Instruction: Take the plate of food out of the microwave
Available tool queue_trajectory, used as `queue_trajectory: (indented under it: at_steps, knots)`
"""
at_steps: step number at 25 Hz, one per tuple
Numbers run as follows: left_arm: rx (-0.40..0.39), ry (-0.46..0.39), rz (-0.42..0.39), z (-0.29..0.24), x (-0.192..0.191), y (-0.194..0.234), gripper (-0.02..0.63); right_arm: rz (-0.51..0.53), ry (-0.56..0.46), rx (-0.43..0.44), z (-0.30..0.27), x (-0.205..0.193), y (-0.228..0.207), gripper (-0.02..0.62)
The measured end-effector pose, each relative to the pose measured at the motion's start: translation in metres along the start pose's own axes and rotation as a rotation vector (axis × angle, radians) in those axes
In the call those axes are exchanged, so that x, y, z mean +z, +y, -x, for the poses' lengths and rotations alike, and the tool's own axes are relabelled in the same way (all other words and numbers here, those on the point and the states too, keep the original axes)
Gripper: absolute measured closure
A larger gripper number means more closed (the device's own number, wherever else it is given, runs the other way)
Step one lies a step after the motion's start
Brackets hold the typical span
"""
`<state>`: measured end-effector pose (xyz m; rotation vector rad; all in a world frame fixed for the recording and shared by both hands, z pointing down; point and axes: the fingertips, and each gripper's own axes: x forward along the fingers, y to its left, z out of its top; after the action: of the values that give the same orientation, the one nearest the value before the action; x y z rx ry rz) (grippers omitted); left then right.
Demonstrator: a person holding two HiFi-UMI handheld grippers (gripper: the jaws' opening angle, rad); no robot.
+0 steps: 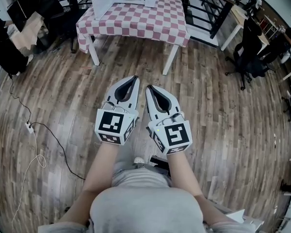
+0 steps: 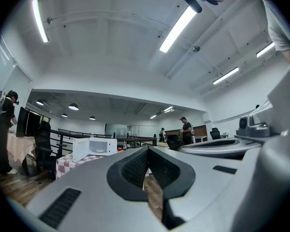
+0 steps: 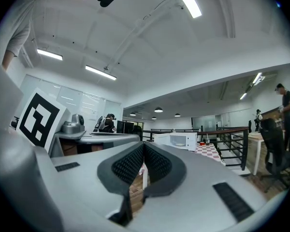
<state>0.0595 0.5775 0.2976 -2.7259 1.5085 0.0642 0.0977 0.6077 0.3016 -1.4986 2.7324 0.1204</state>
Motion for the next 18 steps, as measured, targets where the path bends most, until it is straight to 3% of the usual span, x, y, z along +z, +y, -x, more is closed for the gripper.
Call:
queue_trajectory:
  at_steps: [18]
  knots:
    - [0.001, 0.016, 0.031, -0.089, -0.013, 0.134, 0.603, 0.014, 0.031, -0.007, -0.156, -0.017, -0.029, 0.569]
